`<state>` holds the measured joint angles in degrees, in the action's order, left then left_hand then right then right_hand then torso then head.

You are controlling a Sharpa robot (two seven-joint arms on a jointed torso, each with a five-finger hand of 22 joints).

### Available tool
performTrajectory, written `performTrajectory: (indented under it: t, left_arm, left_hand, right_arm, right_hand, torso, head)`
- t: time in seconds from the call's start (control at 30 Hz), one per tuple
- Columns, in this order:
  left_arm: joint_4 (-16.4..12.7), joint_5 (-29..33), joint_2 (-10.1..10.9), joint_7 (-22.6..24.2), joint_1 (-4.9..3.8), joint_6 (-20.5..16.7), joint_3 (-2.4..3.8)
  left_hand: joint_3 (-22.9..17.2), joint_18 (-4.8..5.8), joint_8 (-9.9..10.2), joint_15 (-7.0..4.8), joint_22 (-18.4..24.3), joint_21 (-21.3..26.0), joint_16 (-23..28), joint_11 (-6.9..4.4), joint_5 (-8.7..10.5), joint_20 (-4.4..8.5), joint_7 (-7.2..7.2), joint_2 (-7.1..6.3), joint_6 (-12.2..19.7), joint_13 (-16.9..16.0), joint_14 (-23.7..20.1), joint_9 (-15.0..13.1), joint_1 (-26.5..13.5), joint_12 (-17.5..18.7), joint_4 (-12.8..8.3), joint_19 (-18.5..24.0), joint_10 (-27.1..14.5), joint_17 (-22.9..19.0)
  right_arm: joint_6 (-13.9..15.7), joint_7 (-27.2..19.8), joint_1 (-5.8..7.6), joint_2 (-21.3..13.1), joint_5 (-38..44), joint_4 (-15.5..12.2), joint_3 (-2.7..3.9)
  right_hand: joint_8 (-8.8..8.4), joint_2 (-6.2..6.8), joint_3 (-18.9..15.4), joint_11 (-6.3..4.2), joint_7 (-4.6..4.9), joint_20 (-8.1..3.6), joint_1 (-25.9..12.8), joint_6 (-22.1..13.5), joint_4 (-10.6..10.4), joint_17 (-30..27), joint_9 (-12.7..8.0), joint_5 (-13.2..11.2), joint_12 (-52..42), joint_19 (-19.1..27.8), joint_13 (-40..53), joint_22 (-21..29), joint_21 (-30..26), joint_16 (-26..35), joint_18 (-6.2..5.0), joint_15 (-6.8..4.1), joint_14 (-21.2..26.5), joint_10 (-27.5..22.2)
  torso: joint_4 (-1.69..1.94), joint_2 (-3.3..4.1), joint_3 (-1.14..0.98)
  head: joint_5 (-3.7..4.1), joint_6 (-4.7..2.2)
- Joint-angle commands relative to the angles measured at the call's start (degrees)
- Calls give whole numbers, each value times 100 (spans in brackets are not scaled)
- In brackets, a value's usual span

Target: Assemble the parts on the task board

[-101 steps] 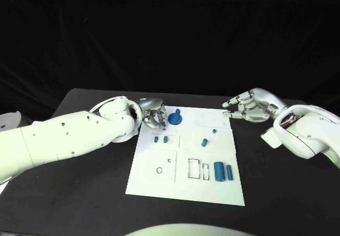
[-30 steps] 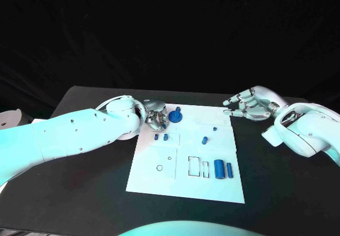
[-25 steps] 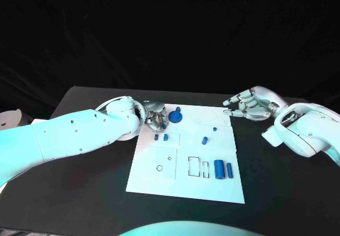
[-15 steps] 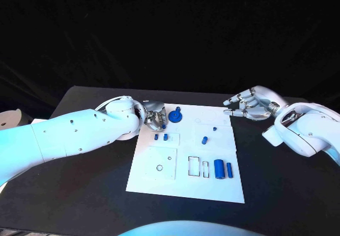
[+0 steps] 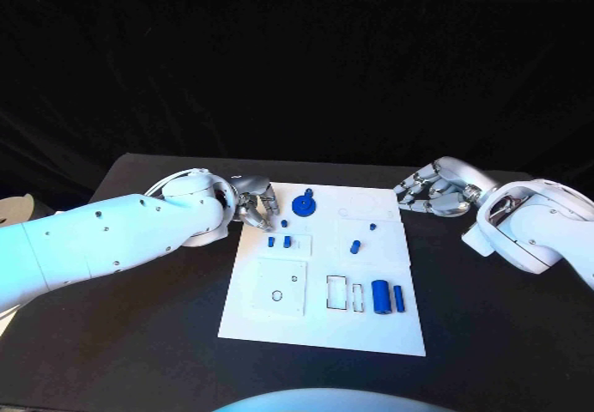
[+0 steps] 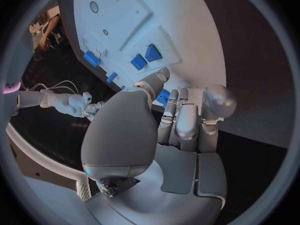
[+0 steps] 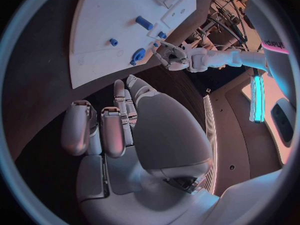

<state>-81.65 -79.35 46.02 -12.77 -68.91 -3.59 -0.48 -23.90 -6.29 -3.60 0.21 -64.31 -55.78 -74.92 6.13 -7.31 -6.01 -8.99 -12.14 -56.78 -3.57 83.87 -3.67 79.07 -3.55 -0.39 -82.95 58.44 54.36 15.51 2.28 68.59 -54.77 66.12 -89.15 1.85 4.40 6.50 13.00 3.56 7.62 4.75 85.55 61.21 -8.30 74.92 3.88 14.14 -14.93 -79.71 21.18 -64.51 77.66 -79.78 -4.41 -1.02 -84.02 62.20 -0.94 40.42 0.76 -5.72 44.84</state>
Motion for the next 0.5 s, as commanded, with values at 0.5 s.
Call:
performTrajectory:
  t: [0.5]
  left_arm:
    - [-283,8431,636,3292,-75,-1290,-38]
  left_hand:
    - [-439,-428,-188,17,1630,2377,1119,-73,-34,-11,-69,385,-501,-98,-965,-46,16,-648,231,986,773,-2013]
  right_arm:
    - [-541,838,-239,485,3170,7,-33]
  right_hand:
    - [-76,238,615,10,-77,41,-132,127,58,-123,-8,-591,763,-1,-1244,147,-134,151,-80,4,-300,308]
  torso:
    - [10,4,8]
  head:
    - [192,-91]
